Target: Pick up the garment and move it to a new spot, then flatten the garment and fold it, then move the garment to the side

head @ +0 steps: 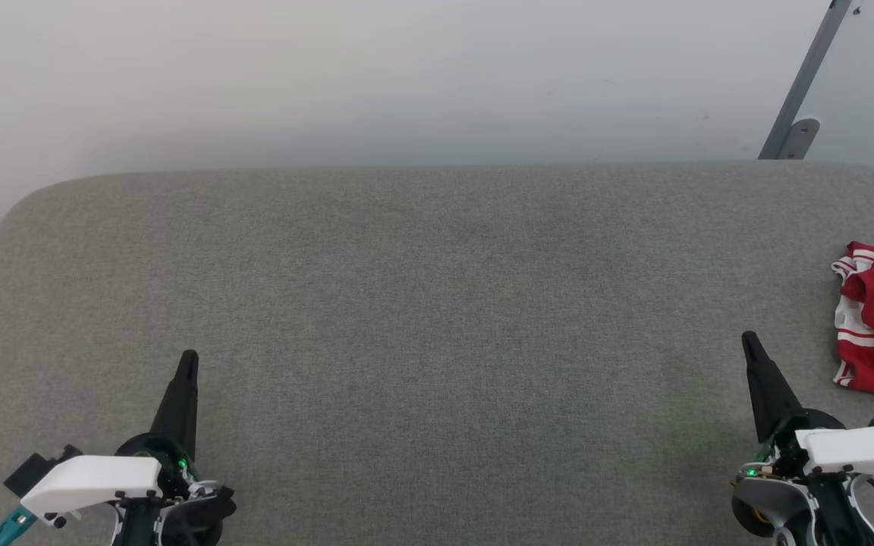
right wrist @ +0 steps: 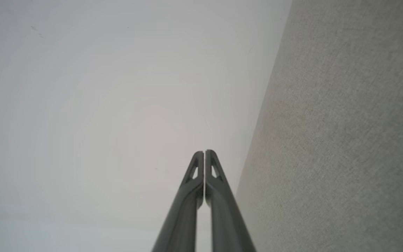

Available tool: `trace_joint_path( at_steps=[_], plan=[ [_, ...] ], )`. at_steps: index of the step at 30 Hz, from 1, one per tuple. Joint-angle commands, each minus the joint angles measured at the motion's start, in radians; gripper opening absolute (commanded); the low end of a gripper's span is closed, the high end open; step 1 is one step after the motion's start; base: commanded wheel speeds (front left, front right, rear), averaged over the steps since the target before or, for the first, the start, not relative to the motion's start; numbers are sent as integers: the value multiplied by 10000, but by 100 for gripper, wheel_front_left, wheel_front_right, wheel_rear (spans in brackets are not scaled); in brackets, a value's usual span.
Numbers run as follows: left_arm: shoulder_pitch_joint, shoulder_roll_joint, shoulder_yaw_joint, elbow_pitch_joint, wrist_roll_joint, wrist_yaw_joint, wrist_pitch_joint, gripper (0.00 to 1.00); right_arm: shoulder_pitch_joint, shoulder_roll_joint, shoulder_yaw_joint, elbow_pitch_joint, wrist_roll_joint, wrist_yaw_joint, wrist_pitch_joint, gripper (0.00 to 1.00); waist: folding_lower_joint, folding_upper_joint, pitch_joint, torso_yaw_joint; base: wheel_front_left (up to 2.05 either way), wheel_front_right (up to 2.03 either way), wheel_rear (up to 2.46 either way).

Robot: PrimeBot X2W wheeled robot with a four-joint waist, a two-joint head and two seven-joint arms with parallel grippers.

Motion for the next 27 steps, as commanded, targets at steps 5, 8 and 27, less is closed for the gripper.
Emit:
trace_joint_path(
  at_steps=[5,8,27],
  plan=[
    [-215,-58,36,32,-400,3,164,0,-160,95,-32,53,412,4,132,0,-1,-1,-3,-19,0,0,0],
    [-201,-52,37,28,-384,3,152,0,-134,85,-32,53,375,2,114,0,-1,-1,-4,-20,0,0,0],
    [-202,-53,41,28,-378,3,156,0,-133,85,-25,52,378,4,113,0,-1,-1,-4,-20,0,0,0]
  ],
)
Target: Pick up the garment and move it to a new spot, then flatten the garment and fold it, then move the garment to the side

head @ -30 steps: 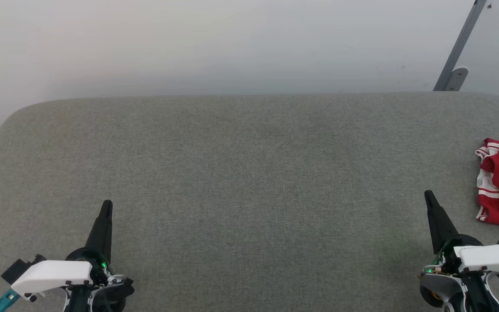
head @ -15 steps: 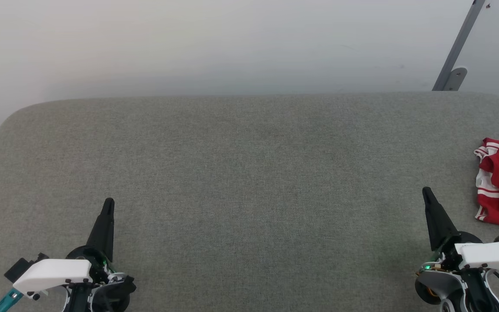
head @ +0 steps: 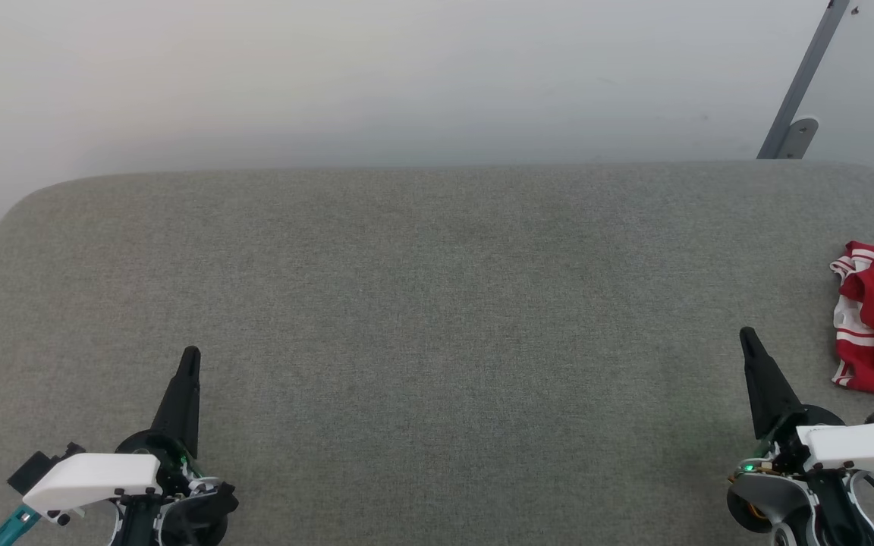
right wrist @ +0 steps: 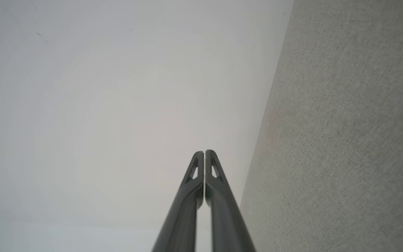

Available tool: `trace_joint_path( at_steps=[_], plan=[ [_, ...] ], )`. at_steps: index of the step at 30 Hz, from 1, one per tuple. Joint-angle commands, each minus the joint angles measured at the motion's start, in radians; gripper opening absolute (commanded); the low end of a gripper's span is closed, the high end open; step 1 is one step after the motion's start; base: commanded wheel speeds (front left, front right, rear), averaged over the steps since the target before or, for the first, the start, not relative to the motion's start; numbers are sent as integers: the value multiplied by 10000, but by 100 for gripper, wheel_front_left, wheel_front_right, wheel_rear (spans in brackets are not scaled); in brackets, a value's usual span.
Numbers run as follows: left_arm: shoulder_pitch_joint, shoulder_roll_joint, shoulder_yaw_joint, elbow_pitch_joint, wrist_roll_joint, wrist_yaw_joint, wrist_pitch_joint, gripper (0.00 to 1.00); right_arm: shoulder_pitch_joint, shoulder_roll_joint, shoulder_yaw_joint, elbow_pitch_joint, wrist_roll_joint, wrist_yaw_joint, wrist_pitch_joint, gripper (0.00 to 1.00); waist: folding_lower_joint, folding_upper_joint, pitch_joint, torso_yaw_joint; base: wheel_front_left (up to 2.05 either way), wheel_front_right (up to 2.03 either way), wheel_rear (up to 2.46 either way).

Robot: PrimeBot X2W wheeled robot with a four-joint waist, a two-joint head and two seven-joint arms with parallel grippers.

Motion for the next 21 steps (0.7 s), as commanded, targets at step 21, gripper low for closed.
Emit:
trace_joint_path(
  at_steps=[21],
  plan=[
    [-122,0,27,-4,-20,3,35,0,-40,18,-2,27,37,4,13,0,-1,0,0,0,0,0,0]
  ],
)
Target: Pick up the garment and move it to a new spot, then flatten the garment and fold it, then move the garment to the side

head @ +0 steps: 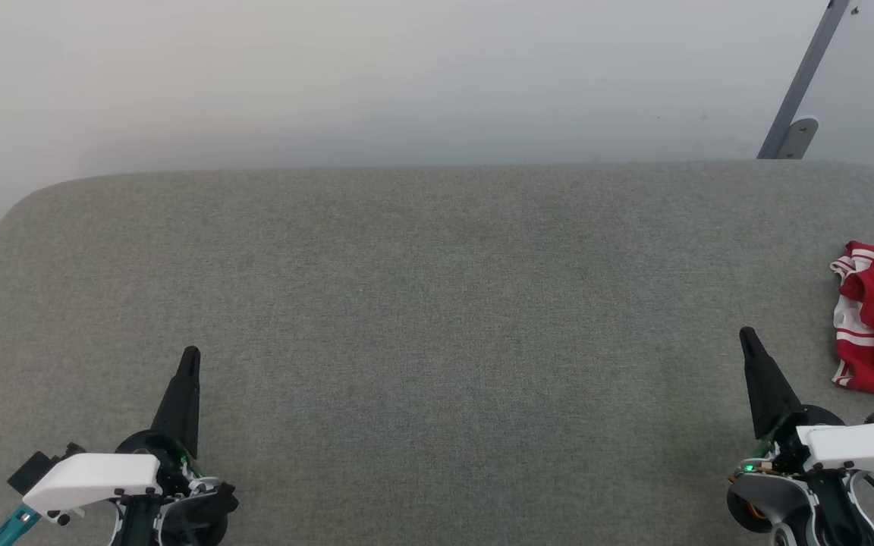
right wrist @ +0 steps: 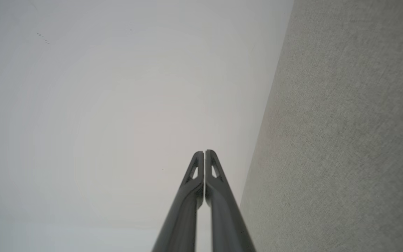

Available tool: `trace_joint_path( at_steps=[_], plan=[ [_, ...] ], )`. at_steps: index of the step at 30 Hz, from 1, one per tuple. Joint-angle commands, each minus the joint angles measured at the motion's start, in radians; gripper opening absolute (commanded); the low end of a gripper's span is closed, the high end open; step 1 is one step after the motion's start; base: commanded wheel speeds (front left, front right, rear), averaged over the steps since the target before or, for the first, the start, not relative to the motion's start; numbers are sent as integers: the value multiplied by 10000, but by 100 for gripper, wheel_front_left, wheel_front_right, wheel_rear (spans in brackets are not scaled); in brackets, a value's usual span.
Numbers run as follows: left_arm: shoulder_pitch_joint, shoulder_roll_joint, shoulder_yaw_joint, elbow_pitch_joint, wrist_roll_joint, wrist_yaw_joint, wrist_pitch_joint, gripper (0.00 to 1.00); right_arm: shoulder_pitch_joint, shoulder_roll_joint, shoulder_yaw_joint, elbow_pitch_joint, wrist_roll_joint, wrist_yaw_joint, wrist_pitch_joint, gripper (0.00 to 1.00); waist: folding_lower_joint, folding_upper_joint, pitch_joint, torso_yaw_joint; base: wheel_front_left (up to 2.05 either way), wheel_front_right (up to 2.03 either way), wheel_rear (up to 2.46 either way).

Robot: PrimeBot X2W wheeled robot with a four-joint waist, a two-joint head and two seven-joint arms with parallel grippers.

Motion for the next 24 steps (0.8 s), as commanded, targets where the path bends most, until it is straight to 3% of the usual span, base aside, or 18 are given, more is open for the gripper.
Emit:
trace_joint_path(
  at_steps=[1,24],
  plan=[
    [-122,2,24,-4,-20,3,33,0,-40,18,-3,27,37,4,15,0,0,-1,0,0,0,0,0],
    [-122,2,25,-4,-16,3,37,0,-40,18,-1,27,38,4,13,0,0,-1,0,0,0,0,0]
  ],
)
